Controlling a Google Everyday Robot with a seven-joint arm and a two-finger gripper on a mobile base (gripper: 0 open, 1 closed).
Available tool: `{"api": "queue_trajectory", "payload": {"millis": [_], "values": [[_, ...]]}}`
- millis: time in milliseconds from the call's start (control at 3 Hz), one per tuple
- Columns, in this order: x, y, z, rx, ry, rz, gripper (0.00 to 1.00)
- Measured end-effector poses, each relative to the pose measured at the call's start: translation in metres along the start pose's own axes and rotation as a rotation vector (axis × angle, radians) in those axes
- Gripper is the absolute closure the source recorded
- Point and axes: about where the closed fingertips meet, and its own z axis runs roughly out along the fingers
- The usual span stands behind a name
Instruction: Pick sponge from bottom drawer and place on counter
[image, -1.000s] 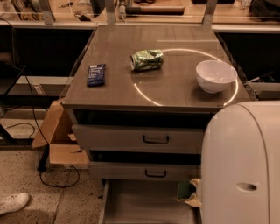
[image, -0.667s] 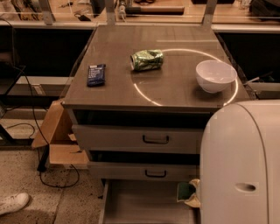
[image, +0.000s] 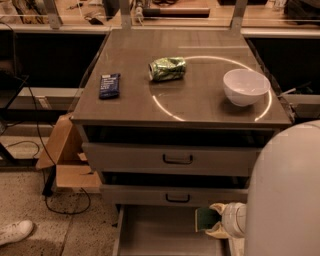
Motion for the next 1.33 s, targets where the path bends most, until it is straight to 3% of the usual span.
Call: {"api": "queue_trajectory", "payload": {"millis": [333, 1000, 1333], "values": [[-0.025, 0.005, -0.01, -0.021, -0.055, -0.039, 1.0], [-0.03, 0.002, -0.009, -0.047, -0.095, -0.027, 1.0], [-0.041, -0.003, -0.004, -0.093, -0.184, -0.046, 1.0]]}}
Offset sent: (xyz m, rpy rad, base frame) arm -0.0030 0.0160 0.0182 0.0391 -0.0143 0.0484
